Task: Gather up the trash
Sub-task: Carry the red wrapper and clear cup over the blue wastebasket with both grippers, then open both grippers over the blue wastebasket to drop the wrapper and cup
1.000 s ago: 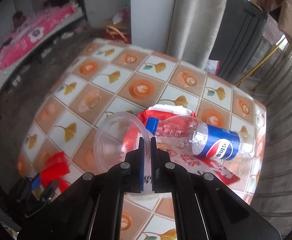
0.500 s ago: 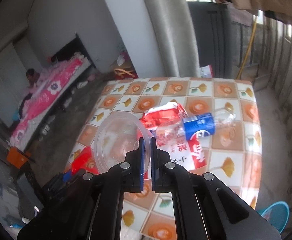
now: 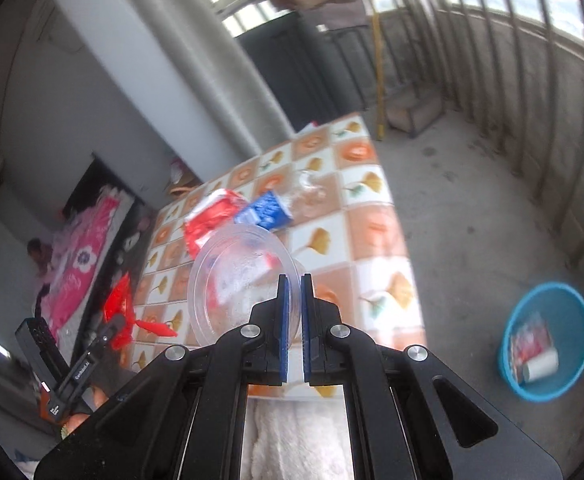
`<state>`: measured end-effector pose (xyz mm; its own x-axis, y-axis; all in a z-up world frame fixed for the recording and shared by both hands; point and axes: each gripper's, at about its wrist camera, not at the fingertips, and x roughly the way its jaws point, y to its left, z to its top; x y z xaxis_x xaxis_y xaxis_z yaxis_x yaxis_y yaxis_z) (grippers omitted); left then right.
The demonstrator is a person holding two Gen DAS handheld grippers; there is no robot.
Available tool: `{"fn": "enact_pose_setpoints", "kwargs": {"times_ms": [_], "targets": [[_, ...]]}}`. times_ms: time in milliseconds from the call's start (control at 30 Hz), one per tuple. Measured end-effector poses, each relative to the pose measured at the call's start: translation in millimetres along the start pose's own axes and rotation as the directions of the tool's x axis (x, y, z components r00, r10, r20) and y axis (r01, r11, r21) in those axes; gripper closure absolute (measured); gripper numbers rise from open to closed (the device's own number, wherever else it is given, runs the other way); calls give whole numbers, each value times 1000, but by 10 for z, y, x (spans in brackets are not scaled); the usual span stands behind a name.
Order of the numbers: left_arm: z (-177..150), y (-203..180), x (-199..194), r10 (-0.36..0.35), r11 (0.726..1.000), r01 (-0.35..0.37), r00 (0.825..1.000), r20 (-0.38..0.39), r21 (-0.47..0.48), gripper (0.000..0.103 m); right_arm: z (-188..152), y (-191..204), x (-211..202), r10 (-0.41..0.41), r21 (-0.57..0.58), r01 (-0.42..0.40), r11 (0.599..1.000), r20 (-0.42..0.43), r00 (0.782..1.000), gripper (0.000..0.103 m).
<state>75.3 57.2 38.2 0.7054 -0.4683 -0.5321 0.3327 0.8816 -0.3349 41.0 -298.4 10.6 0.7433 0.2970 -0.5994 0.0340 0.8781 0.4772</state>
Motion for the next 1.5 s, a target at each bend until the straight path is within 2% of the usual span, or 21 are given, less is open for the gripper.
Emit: {"fn": "enact_pose_setpoints", "kwargs": {"times_ms": [167, 300, 400, 567, 667, 767, 867, 933, 1100, 1167, 1200, 1233, 1267, 1300, 1433, 1500], "targets": [[-86, -347, 291, -99, 995, 102, 991, -93, 19, 72, -268, -595, -276, -56, 143, 52, 988, 26, 998, 99], [-184, -745, 587, -184, 979, 198, 966, -183, 57, 72, -479, -1026, -474, -119, 250, 103, 963, 48, 992, 99], [-240, -1080, 797, -216, 961, 249, 947, -238, 118, 72, -660, -1302, -628, -189, 308, 162, 938, 60, 980, 99], [-307, -1665, 1151, -267, 921, 343, 902, -339, 187, 72, -937, -1849, -817, -262, 445, 207, 871, 66, 963, 99], [-398, -2103, 1418, -291, 888, 405, 862, -415, 219, 72, -1091, -2186, -854, -299, 529, 223, 819, 62, 952, 99], [-541, -2525, 1741, -310, 860, 463, 807, -503, 213, 72, -1233, -2509, -829, -319, 610, 223, 761, 52, 946, 99], [-764, -2984, 2121, -299, 835, 505, 750, -590, 219, 72, -1375, -2830, -798, -333, 690, 216, 691, 39, 942, 99], [-917, -3233, 2324, -273, 823, 515, 728, -629, 240, 72, -1456, -3076, -751, -346, 745, 211, 633, 29, 938, 99], [-1396, -3805, 2811, -200, 791, 539, 674, -711, 289, 71, -1528, -3520, -646, -357, 838, 164, 521, 40, 933, 97], [-1501, -3950, 2957, -175, 790, 531, 674, -717, 306, 70, -1560, -3724, -596, -345, 875, 109, 471, 70, 936, 93], [-1587, -4031, 3060, -154, 796, 516, 677, -720, 316, 67, -1582, -3822, -550, -337, 893, 83, 443, 80, 938, 86], [-1677, -4104, 3170, -135, 803, 503, 676, -725, 319, 61, -1625, -3970, -477, -323, 917, 46, 395, 92, 942, 80], [-1738, -4132, 3241, -130, 810, 496, 673, -728, 314, 54, -1664, -4045, -448, -318, 930, 30, 367, 95, 943, 69], [-1815, -4187, 3340, -126, 821, 486, 668, -734, 301, 51, -1705, -4132, -395, -316, 942, 20, 336, 92, 944, 63], [-1871, -4182, 3404, -153, 842, 478, 655, -740, 249, 41, -1842, -4199, -376, -314, 949, 6, 314, 98, 944, 57], [-1810, -4142, 3355, -176, 841, 486, 660, -730, 237, 38, -1876, -4160, -422, -313, 947, -1, 322, 108, 944, 54]]}}
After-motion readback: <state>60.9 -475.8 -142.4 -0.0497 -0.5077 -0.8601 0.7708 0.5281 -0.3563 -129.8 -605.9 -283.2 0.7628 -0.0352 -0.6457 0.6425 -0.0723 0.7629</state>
